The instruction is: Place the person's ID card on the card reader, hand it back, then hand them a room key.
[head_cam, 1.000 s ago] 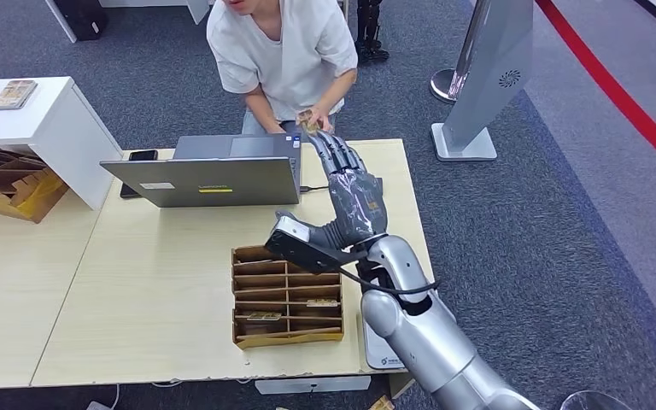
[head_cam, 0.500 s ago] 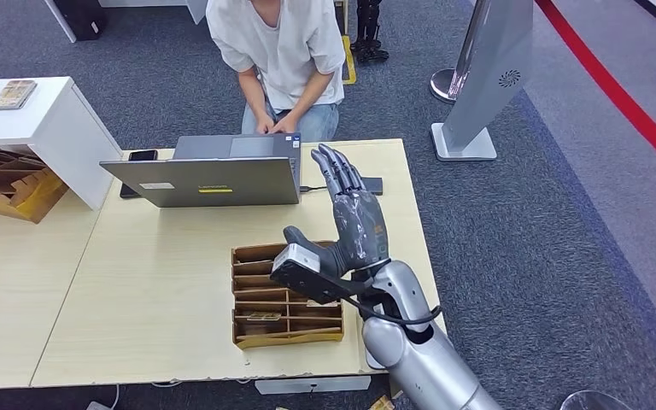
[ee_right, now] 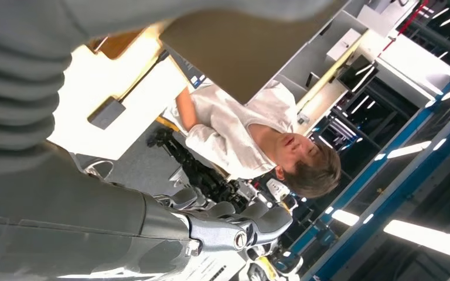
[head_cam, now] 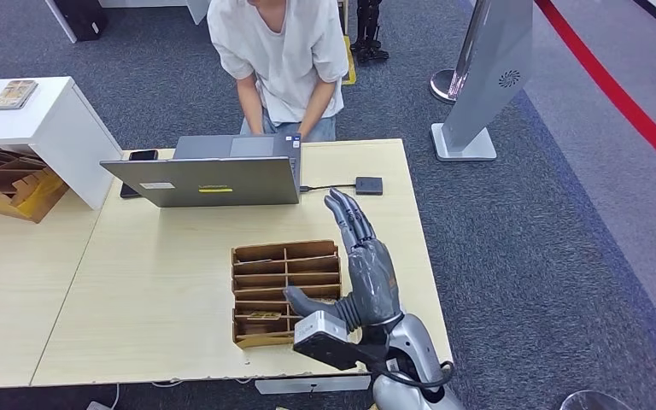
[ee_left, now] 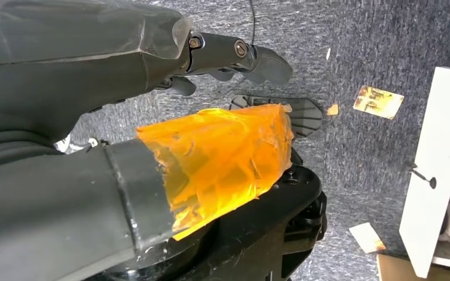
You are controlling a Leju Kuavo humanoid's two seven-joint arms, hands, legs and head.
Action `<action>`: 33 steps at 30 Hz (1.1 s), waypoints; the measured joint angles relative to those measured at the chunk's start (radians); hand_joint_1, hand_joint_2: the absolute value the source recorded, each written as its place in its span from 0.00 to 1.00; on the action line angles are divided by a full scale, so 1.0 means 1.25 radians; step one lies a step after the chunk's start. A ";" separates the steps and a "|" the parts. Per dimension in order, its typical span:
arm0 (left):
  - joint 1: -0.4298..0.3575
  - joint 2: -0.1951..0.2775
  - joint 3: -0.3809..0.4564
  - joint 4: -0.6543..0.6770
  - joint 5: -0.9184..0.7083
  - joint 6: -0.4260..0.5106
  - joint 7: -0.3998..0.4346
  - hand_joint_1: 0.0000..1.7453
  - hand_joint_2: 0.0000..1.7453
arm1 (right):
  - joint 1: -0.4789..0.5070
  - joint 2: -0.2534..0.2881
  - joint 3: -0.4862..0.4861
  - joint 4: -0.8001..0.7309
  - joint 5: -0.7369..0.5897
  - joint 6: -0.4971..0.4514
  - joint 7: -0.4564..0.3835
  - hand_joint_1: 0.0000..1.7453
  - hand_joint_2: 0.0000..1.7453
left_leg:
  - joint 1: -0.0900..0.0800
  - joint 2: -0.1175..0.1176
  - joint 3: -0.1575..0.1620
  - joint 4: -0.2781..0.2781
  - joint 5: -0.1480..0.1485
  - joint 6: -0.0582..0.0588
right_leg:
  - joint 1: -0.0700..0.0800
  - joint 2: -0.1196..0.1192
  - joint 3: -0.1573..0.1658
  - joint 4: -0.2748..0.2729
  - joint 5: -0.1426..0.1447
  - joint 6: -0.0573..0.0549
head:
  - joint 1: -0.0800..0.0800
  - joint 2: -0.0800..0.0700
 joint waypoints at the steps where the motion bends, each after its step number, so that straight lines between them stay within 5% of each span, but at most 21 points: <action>1: 0.000 0.000 0.001 0.000 0.000 0.000 0.000 0.00 0.00 | 0.003 -0.002 0.003 -0.002 0.000 0.000 -0.003 0.00 1.00 | 0.000 0.000 0.000 0.000 0.000 0.000 | 0.000 0.000 0.000 0.000 0.000 0.000 | 0.000 0.000; 15: -0.002 0.000 0.014 0.000 -0.006 -0.004 -0.002 0.00 0.00 | 0.019 -0.021 0.040 0.021 0.072 0.005 -0.002 0.00 1.00 | 0.000 0.000 0.000 0.000 0.000 0.000 | 0.000 0.000 0.000 0.000 0.000 0.000 | 0.000 0.000; 33: -0.010 0.001 0.014 0.000 -0.026 -0.010 0.006 0.00 0.00 | 0.019 -0.038 0.053 0.132 0.238 -0.018 0.087 0.00 1.00 | 0.000 0.000 0.000 0.000 0.000 0.000 | 0.000 0.000 0.000 0.000 0.000 0.000 | 0.000 0.000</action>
